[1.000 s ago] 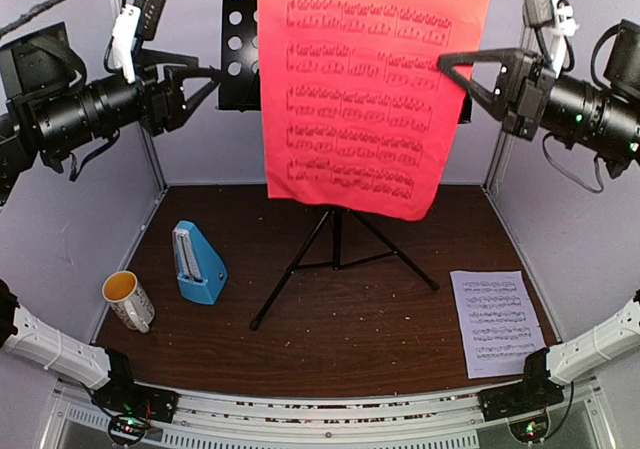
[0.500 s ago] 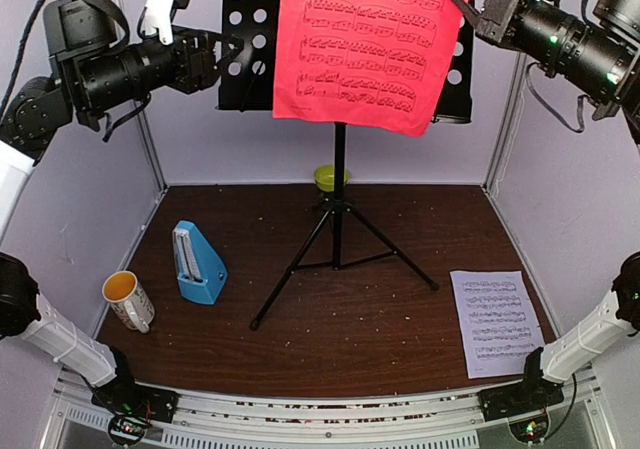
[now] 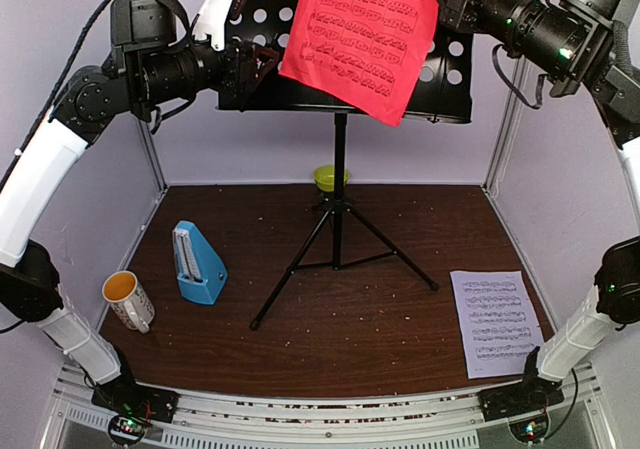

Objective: Set up the instrument practice props

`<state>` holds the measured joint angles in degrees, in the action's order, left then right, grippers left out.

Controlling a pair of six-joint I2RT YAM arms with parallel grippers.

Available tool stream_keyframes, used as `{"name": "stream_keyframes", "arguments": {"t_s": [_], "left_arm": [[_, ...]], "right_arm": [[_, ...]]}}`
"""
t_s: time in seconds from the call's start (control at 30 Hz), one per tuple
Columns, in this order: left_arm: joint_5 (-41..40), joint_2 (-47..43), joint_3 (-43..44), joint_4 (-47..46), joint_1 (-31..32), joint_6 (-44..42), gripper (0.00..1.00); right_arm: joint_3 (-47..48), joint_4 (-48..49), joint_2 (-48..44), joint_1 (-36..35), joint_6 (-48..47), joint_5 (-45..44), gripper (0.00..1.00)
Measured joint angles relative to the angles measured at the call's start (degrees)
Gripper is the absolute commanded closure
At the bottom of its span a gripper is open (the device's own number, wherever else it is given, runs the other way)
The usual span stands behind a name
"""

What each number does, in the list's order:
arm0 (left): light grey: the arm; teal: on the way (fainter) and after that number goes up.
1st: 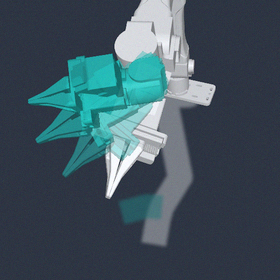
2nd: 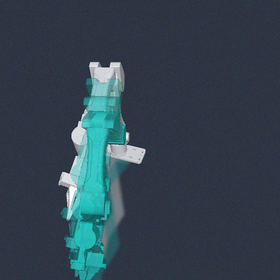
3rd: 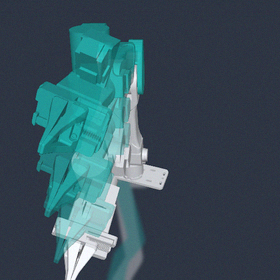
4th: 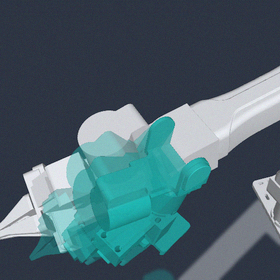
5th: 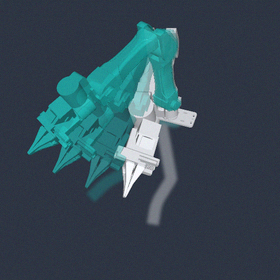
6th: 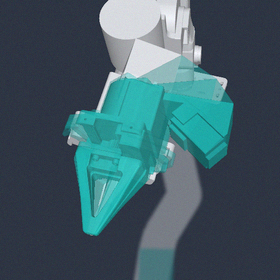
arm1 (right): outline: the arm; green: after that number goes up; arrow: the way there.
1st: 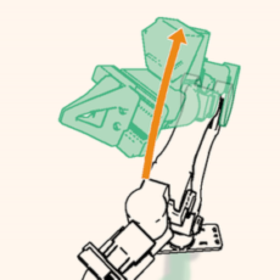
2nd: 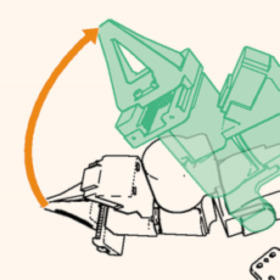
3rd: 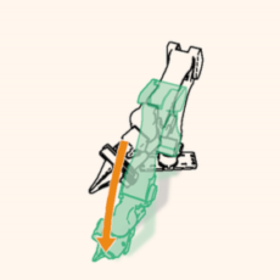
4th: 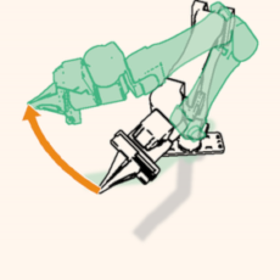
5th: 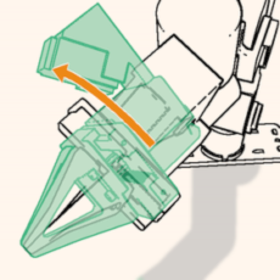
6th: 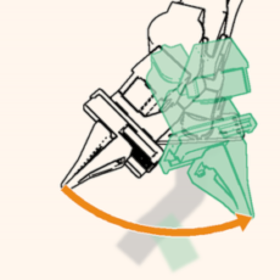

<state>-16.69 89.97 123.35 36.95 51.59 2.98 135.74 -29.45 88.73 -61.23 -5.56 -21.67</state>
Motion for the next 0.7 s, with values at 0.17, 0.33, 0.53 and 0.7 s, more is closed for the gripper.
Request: {"name": "stream_keyframes", "arguments": {"t_s": [0.17,0.33,0.53,0.7], "left_arm": [[-0.09,0.94,0.79,0.66,-0.7,0.24,0.53],[-0.44,1.99,1.84,1.05,-0.98,0.55,0.64],[-1.6,2.95,2.05,1.31,-0.98,0.59,0.74],[-2.8,3.89,2.93,2.14,-1.01,0.66,0.86]], "right_arm": [[1.03,0.5,1.09,0.13,-2.89,-0.85,1.0],[1.05,0.55,1.09,0.22,-4.96,-1.38,1.0],[1.05,0.5,1.09,0.22,-6.49,-2.08,1.0],[1.05,0.52,1.09,0.24,-7.04,-2.82,1.0]]}}
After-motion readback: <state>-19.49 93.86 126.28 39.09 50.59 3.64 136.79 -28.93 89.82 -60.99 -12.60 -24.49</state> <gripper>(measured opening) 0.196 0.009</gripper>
